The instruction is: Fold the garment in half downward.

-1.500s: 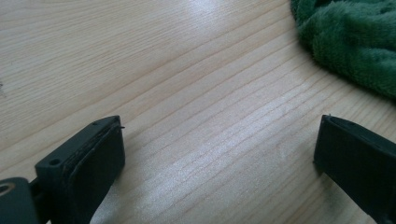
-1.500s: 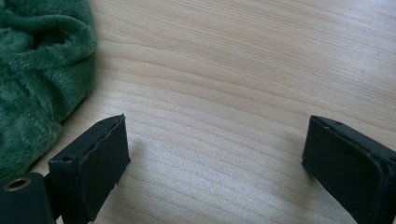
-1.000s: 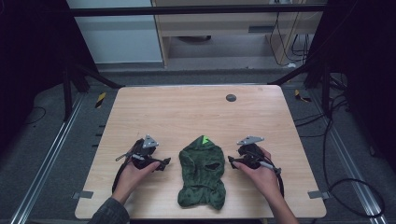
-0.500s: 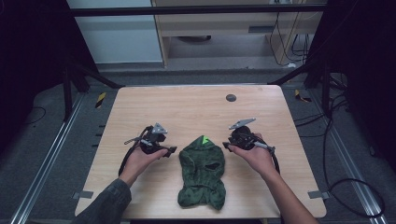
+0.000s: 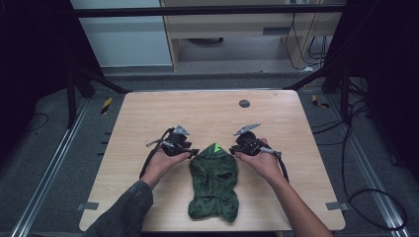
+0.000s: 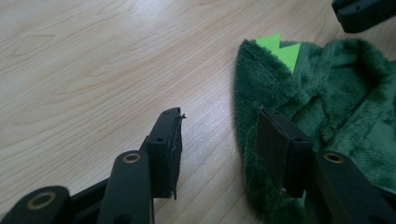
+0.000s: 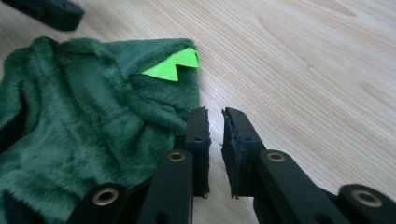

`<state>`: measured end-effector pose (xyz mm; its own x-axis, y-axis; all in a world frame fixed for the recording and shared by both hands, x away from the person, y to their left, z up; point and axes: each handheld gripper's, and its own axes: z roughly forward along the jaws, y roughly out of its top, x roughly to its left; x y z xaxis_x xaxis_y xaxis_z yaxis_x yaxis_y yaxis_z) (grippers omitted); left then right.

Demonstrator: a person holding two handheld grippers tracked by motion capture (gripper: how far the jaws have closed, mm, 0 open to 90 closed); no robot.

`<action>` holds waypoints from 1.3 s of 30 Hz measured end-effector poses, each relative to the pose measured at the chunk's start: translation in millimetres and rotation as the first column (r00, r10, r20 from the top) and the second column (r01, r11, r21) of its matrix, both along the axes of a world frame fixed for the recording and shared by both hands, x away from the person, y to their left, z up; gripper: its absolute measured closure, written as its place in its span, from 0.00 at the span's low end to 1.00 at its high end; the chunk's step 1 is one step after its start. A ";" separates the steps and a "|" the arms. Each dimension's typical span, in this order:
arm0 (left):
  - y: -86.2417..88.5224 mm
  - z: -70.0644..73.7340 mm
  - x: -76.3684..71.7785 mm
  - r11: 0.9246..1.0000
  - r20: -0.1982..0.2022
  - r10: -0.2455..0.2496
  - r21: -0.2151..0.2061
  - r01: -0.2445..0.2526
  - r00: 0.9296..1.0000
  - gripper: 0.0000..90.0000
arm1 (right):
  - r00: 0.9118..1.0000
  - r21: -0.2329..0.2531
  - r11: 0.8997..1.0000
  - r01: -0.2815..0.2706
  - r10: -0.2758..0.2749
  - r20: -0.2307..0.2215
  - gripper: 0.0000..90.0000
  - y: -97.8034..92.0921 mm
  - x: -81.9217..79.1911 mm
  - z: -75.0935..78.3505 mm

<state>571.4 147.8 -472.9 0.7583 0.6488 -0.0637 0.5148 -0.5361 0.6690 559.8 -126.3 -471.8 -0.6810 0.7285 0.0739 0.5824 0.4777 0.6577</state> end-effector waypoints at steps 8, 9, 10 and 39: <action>-7.7 -1.2 4.4 1.000 0.001 0.000 0.004 0.000 1.000 0.61 | 1.000 -0.035 0.999 0.017 -0.018 -0.013 0.92 -0.9 7.5 -8.1; -8.1 -2.0 4.0 1.000 -0.004 -0.007 0.011 0.007 1.000 0.61 | 1.000 -0.030 0.999 0.015 -0.015 -0.015 0.92 -1.1 7.1 -8.1; -8.6 -3.2 3.7 1.000 -0.008 -0.009 0.010 0.009 1.000 0.61 | 1.000 -0.025 1.000 0.001 -0.002 -0.017 0.91 0.0 5.7 -7.7; -18.2 -11.5 -8.5 0.994 -0.081 -0.092 0.055 0.097 0.992 0.97 | 0.992 -0.110 0.987 -0.116 0.110 -0.056 0.95 34.2 -7.8 -11.4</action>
